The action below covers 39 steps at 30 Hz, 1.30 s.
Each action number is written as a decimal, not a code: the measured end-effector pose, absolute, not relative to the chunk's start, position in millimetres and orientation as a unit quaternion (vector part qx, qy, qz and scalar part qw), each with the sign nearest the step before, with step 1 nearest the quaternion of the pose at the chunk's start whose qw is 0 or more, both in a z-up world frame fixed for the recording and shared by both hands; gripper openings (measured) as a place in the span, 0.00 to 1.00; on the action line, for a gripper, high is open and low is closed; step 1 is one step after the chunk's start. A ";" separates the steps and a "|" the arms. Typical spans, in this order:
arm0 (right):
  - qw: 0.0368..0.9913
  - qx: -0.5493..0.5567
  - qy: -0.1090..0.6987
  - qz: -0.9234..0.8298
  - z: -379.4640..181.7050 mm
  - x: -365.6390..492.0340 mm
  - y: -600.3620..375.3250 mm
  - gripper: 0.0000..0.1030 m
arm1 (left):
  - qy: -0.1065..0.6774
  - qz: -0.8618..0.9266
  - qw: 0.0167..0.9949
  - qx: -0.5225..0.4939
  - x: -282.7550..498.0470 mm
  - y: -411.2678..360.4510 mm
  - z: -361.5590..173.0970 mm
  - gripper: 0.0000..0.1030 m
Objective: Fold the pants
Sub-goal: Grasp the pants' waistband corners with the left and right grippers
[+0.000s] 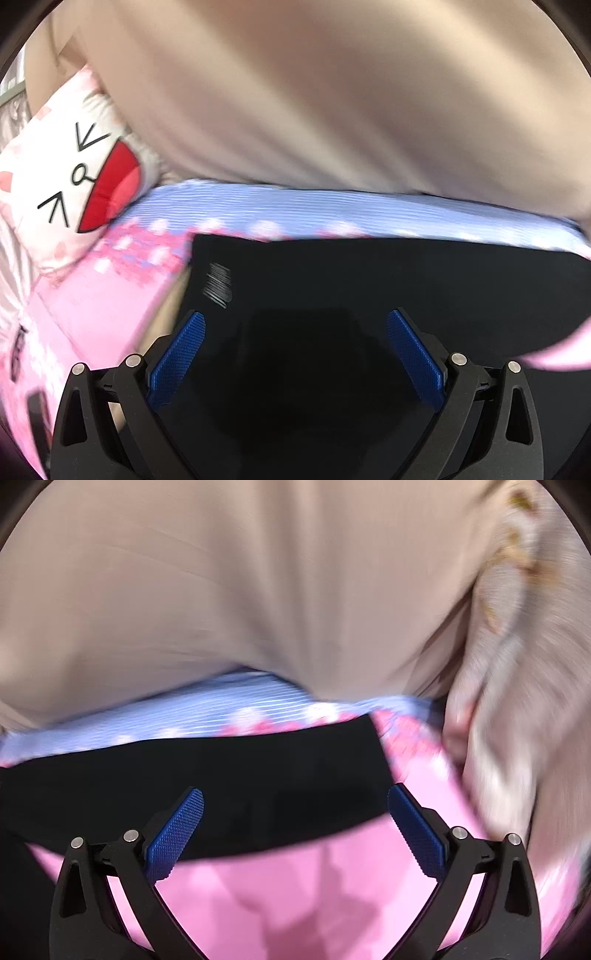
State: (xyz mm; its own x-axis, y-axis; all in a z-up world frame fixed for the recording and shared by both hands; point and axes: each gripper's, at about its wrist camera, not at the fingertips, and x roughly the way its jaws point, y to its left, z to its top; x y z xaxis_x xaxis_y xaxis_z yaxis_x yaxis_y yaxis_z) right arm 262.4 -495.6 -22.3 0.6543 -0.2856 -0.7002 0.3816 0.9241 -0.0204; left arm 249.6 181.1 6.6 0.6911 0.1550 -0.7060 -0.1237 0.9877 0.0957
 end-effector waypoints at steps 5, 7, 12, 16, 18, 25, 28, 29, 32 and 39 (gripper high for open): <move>0.879 0.036 0.437 -0.186 -52.2 321.1 -552.7 0.95 | 0.437 0.158 0.885 0.044 319.6 253.5 -23.3 0.95; 0.876 0.038 0.446 -0.182 -58.9 333.0 -560.5 0.95 | 0.449 0.168 0.877 0.029 333.6 276.7 -33.7 0.95; 0.861 0.048 0.477 -0.169 -80.8 361.1 -576.8 0.95 | 0.473 0.145 0.868 -0.027 357.8 306.2 -55.0 0.95; 0.868 0.059 0.468 -0.155 -87.3 371.2 -578.5 0.96 | 0.477 0.127 0.867 -0.070 366.5 316.7 -59.4 0.95; 0.870 0.061 0.464 -0.152 -87.7 372.9 -576.7 0.94 | 0.481 0.123 0.863 -0.088 369.0 321.7 -60.0 0.95; 0.883 0.072 0.447 -0.129 -80.7 372.8 -573.8 0.39 | 0.473 0.096 0.871 -0.092 373.0 308.0 -52.7 0.51; 0.883 0.066 0.450 -0.119 -77.5 372.4 -562.6 0.24 | 0.474 0.097 0.871 -0.087 373.1 301.5 -46.4 0.26; 0.883 0.064 0.449 -0.118 -75.4 372.9 -559.1 0.20 | 0.474 0.096 0.871 -0.085 372.2 300.1 -43.6 0.24; 0.892 0.067 0.431 -0.118 -63.0 372.4 -556.4 0.18 | 0.460 0.090 0.878 -0.095 362.3 300.3 -30.4 0.23; 0.916 0.070 0.380 -0.109 -13.2 344.4 -545.1 0.18 | 0.422 0.056 0.898 -0.109 321.4 297.0 25.2 0.23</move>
